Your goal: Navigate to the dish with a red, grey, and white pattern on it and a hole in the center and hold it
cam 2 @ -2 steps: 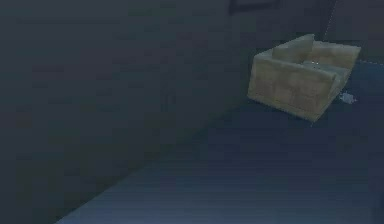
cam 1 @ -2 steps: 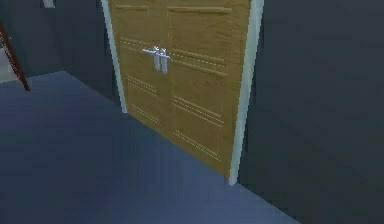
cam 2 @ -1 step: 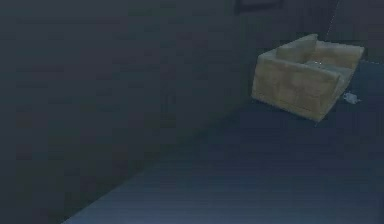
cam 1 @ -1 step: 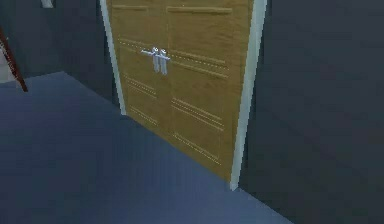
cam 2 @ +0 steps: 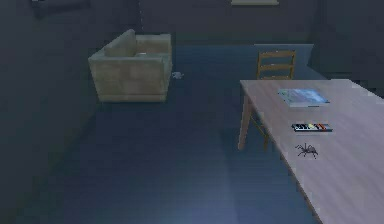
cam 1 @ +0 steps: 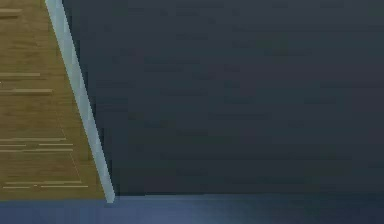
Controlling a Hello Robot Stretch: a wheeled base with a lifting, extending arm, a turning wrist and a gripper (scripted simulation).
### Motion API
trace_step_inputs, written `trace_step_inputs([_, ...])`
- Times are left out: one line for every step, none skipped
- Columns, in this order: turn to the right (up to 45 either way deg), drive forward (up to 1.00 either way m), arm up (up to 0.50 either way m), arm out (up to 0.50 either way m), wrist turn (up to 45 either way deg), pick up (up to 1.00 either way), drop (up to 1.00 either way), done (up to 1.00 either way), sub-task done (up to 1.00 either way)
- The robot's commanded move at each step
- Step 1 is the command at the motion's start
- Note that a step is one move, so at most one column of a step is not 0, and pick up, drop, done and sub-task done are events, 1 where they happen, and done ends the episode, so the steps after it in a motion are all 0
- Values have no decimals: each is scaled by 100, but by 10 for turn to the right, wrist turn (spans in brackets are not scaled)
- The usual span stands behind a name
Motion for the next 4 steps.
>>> trace_step_inputs([60,0,0,0,0,0,0,0,0])
trace_step_inputs([0,5,0,0,0,0,0,0,0])
trace_step_inputs([450,0,0,0,0,0,0,0,0])
trace_step_inputs([330,0,0,0,0,0,0,0,0])
